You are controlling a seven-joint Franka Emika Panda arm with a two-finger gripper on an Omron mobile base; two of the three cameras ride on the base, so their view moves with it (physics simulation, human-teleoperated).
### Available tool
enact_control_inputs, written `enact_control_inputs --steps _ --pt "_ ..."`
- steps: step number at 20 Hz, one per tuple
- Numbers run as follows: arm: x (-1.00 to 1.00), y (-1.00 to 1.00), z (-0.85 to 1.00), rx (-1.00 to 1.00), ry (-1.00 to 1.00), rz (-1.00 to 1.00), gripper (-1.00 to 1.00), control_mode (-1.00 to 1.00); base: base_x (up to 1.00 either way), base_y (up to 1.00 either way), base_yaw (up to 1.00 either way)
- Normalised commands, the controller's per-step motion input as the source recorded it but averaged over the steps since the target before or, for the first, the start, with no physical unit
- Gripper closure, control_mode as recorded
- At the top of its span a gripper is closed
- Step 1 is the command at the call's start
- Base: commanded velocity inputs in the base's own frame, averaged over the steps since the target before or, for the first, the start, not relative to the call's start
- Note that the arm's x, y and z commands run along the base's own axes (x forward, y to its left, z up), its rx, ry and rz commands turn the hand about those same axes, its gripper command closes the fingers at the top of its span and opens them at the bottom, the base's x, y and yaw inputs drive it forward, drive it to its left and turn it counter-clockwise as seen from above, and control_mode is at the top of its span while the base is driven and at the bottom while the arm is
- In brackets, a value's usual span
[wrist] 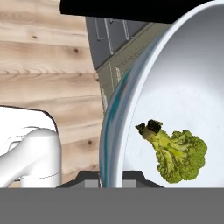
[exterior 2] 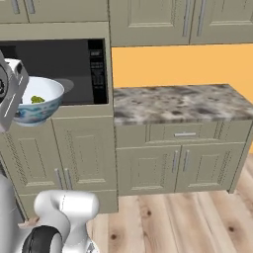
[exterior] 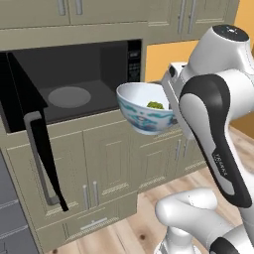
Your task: Pick the broccoli from the sink and place it in the bowl. Then pick the bowl and place it in the microwave. Then close the microwave door and press the start button.
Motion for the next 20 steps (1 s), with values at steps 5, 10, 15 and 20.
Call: enact_control_inputs --steps 5,10,15,20 --pt "0.0 0.0 0.0 0.0 0.0 0.0 1.0 1.0 0.25 0.39 0.0" --pt "0.0 0.0 0.0 0.0 0.0 0.0 1.0 1.0 0.42 0.18 0.02" --pt "0.0 0.0 0.0 0.0 0.0 0.0 1.0 1.0 0.27 0.21 0.03" --pt "0.0 0.0 0.0 0.0 0.0 0.0 1.0 1.0 0.0 0.02 0.01"
